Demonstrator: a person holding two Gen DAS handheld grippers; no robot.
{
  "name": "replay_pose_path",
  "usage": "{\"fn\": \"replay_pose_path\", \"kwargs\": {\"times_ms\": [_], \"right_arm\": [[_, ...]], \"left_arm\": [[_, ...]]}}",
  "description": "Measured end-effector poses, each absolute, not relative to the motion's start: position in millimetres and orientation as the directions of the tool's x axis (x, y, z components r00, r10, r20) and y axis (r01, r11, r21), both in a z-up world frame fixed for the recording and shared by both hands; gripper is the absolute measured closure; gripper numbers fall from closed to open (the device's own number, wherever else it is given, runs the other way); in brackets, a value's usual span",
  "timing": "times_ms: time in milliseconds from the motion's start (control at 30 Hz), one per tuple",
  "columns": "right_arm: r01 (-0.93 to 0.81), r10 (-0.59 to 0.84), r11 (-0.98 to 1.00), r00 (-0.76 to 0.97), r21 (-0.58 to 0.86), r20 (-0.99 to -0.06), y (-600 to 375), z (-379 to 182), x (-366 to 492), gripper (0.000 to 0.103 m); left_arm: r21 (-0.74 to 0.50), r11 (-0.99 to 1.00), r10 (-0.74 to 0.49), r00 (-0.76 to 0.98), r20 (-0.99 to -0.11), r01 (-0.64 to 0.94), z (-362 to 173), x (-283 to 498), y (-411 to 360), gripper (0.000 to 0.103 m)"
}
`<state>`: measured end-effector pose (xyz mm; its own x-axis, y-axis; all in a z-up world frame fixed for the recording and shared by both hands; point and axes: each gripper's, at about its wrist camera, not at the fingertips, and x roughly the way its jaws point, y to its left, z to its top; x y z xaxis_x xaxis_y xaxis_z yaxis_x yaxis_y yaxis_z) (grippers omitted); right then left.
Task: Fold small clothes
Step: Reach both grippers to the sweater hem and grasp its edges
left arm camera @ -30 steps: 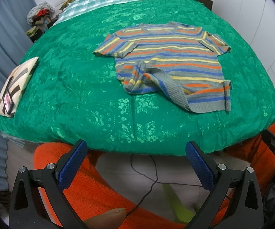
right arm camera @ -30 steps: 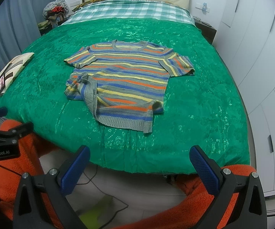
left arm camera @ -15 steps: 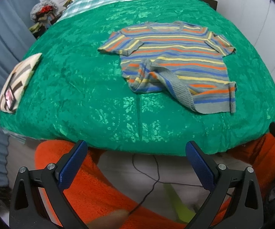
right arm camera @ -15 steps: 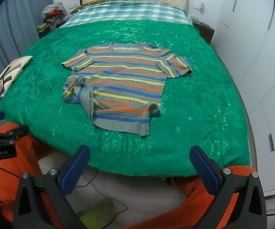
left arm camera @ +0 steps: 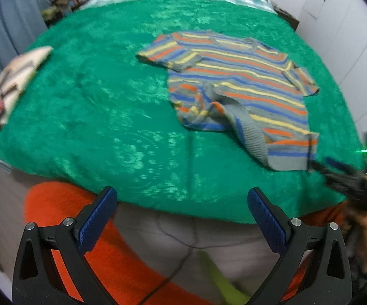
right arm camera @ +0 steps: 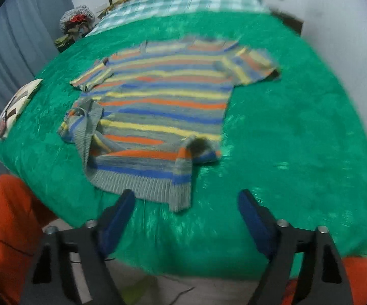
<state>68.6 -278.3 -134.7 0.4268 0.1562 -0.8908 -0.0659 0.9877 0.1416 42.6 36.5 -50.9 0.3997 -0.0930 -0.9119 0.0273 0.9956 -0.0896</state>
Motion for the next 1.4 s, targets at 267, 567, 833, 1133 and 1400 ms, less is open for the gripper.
{"fn": "replay_pose_path", "kwargs": {"times_ms": [267, 567, 833, 1133, 1400], "right_arm": [[-0.106, 0.339, 0.941, 0.326, 0.322, -0.882, -282, -142, 53, 0.097], [-0.006, 0.077, 0.997, 0.320, 0.079, -0.944, -304, -114, 16, 0.052], [-0.373, 0.438, 0.874, 0.328, 0.311, -0.837, -161, -94, 130, 0.052], [-0.413, 0.488, 0.833, 0.233, 0.368, -0.841, -90, -149, 208, 0.102], [-0.689, 0.647, 0.544, -0.019, 0.479, -0.762, -54, -118, 39, 0.091]], "left_arm": [[-0.120, 0.993, -0.113, 0.412, -0.904, 0.009, -49, 48, 60, 0.001], [-0.139, 0.990, -0.130, 0.377, -0.917, 0.004, -70, 57, 55, 0.001], [-0.170, 0.985, -0.142, 0.387, -0.911, -0.038, -73, 45, 62, 0.001], [-0.184, 0.966, -0.096, 0.407, -0.908, -0.184, -83, 19, 124, 0.001], [-0.270, 0.932, -0.154, 0.412, -0.898, -0.241, -112, 44, 148, 0.001]]}}
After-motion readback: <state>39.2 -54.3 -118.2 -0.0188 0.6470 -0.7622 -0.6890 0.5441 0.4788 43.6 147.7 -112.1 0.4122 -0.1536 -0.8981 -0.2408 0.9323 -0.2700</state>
